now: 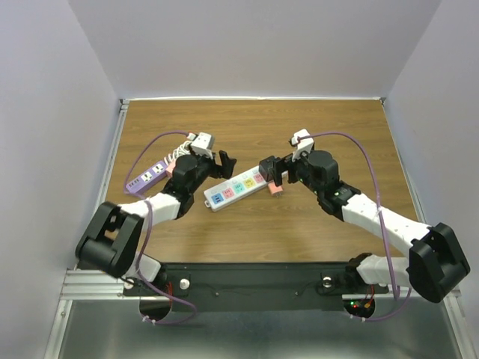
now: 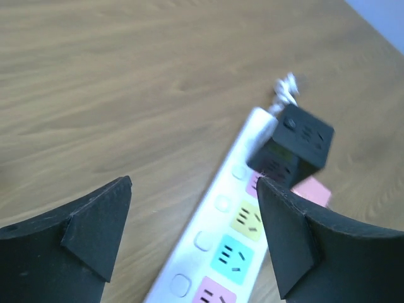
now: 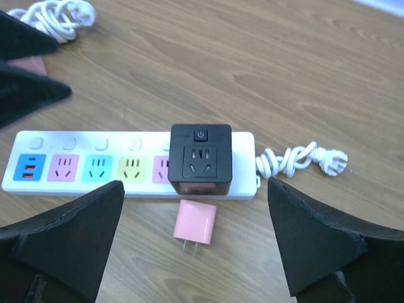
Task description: Insert the plug
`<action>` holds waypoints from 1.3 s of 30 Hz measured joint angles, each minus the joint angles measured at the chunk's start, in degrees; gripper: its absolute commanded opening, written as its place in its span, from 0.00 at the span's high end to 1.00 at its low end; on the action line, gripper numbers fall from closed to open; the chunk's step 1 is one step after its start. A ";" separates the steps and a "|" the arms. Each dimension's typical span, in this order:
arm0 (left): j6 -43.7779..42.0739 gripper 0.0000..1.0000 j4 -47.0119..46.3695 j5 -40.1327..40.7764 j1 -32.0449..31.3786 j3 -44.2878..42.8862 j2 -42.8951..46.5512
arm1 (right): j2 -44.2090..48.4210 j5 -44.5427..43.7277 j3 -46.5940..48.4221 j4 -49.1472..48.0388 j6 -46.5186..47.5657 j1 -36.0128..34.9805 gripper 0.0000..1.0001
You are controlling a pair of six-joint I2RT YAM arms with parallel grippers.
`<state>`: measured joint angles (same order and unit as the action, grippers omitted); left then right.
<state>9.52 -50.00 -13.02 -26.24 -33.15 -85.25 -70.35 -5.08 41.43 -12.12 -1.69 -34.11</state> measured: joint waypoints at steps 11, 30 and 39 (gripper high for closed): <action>12.68 0.01 13.77 37.42 3.82 3.15 9.18 | -0.52 5.25 -2.19 -9.09 3.39 2.43 0.00; 19.71 0.01 25.99 44.09 8.02 -5.22 -1.81 | -7.23 16.26 -2.27 -14.29 3.41 8.26 0.00; 18.53 0.03 30.23 41.59 9.09 -11.47 -8.09 | -5.31 17.75 -3.89 -15.45 3.41 8.28 0.00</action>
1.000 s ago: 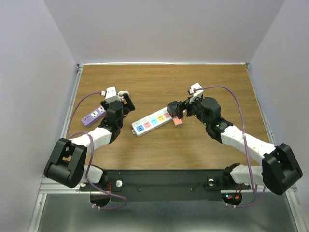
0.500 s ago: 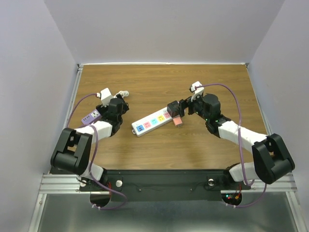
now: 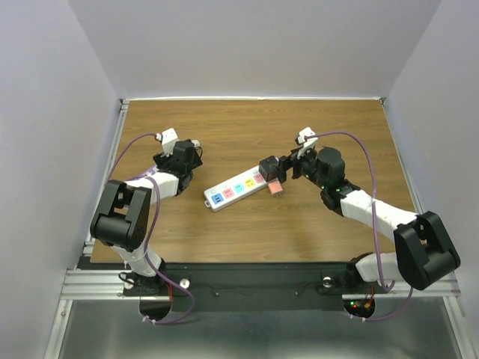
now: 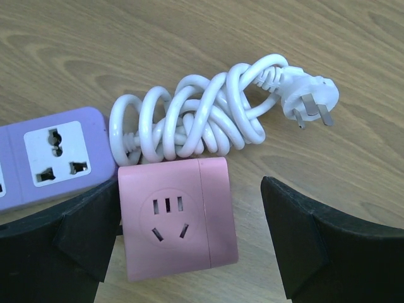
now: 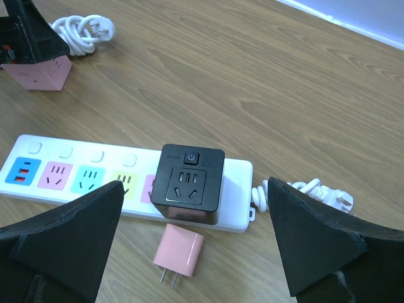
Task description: Insert the plug
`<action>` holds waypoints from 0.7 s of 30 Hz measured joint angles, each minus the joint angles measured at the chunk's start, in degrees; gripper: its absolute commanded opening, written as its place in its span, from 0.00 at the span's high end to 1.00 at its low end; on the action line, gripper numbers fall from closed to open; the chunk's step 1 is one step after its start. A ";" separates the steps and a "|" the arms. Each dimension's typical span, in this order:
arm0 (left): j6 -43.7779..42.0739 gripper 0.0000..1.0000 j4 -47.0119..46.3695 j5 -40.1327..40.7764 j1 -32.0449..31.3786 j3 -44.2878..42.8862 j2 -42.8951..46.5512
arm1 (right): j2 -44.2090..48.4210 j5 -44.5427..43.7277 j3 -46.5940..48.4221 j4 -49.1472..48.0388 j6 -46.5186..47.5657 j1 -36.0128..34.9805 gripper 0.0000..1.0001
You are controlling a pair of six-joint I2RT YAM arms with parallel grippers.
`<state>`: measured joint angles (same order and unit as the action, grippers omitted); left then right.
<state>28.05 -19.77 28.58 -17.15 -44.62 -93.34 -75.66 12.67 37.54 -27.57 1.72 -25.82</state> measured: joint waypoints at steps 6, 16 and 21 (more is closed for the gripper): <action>-1.36 0.41 0.39 -1.75 0.00 -0.24 -0.20 | 0.00 0.07 0.00 0.02 0.00 0.00 0.00; -4.26 1.00 -1.53 -8.96 -0.50 1.49 1.55 | 0.02 1.66 0.00 0.00 0.00 0.00 0.00; -6.08 1.00 -4.76 -22.73 -0.63 7.82 9.75 | 0.02 5.60 -0.04 -0.44 0.52 0.00 0.00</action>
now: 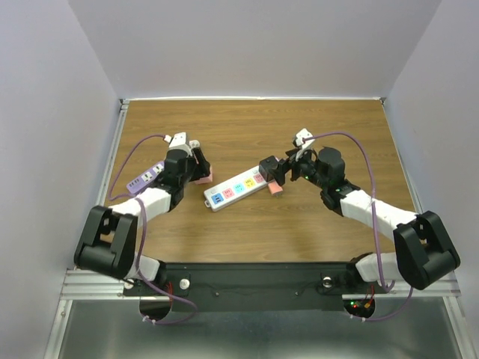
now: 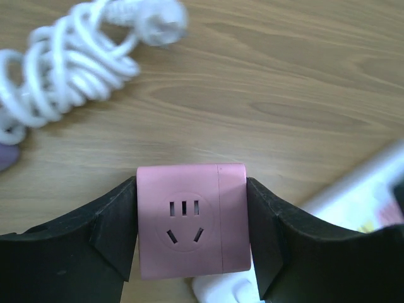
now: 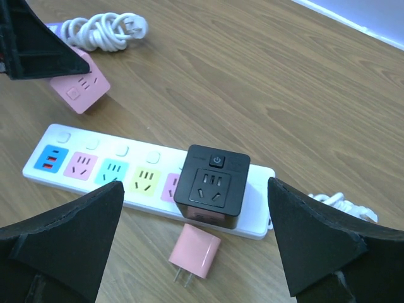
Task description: Insert the plug
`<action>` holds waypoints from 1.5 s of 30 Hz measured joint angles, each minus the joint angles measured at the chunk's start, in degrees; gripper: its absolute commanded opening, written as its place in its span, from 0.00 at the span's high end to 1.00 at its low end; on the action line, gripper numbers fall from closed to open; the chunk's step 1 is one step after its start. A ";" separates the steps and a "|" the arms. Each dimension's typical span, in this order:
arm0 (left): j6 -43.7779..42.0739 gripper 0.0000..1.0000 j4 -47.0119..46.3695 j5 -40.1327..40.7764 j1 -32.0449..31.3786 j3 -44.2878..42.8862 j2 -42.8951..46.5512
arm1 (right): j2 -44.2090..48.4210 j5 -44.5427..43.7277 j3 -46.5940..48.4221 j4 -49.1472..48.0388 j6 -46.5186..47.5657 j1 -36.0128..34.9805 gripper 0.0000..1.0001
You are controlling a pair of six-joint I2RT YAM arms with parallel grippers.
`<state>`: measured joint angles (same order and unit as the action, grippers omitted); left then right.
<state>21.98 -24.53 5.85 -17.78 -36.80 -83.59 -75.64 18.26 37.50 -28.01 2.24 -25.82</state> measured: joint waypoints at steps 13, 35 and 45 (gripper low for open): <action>-1.75 1.00 -10.16 -28.41 -1.05 2.36 12.52 | -0.83 15.93 -4.92 -6.62 7.30 0.26 0.02; -2.12 1.00 -16.70 -53.62 -15.15 2.36 9.38 | 7.74 28.89 -12.61 -10.16 30.53 -7.76 0.01; 4.37 1.00 -21.42 -59.56 -15.47 2.38 7.98 | 9.81 29.33 -14.10 -9.70 40.13 -9.68 0.00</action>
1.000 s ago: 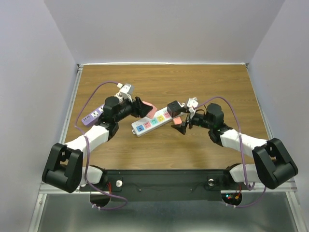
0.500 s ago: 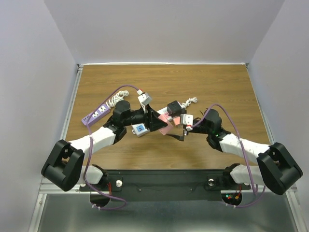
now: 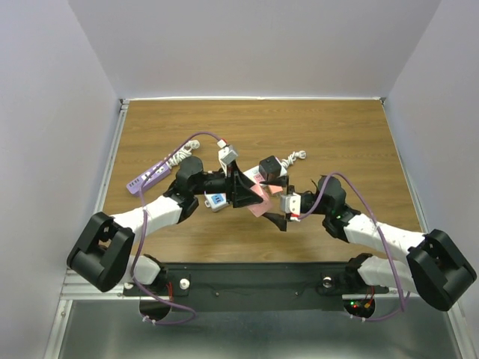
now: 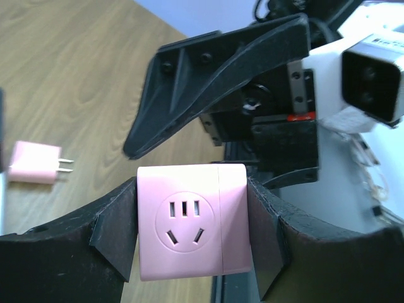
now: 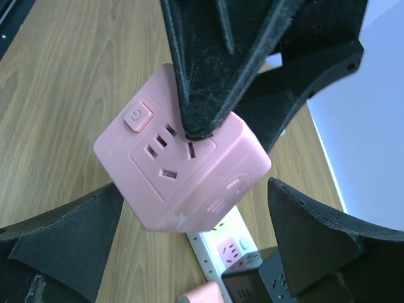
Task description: Insert the plug
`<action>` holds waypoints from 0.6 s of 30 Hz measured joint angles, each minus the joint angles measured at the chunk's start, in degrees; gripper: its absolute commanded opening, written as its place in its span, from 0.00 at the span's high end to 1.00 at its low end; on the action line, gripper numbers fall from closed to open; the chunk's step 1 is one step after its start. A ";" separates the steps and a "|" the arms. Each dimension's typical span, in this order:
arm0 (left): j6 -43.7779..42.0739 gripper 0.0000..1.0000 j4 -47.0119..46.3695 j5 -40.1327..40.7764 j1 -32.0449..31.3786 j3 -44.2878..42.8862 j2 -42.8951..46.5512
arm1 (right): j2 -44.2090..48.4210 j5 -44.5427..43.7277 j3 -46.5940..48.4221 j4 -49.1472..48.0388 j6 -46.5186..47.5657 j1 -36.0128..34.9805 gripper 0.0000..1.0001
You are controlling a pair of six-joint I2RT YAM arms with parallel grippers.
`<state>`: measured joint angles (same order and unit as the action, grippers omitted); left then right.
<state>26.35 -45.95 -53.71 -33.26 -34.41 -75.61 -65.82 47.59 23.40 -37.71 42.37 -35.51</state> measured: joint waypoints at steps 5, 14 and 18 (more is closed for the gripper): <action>4.13 0.99 -4.37 -3.17 -0.20 1.09 -0.52 | 0.33 -1.40 0.00 0.07 3.91 -2.67 0.00; 6.73 0.98 -7.58 -3.74 -0.76 2.21 -1.05 | 2.10 -4.79 0.00 1.29 8.26 -3.82 0.00; 7.13 0.96 -8.83 -3.76 -0.79 2.21 -1.05 | 3.85 -4.96 -0.44 1.79 9.38 -3.96 0.00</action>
<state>33.47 -54.78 -57.47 -34.04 -32.21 -76.66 -61.98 42.63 22.96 -35.92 51.75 -39.46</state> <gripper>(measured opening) 0.702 0.995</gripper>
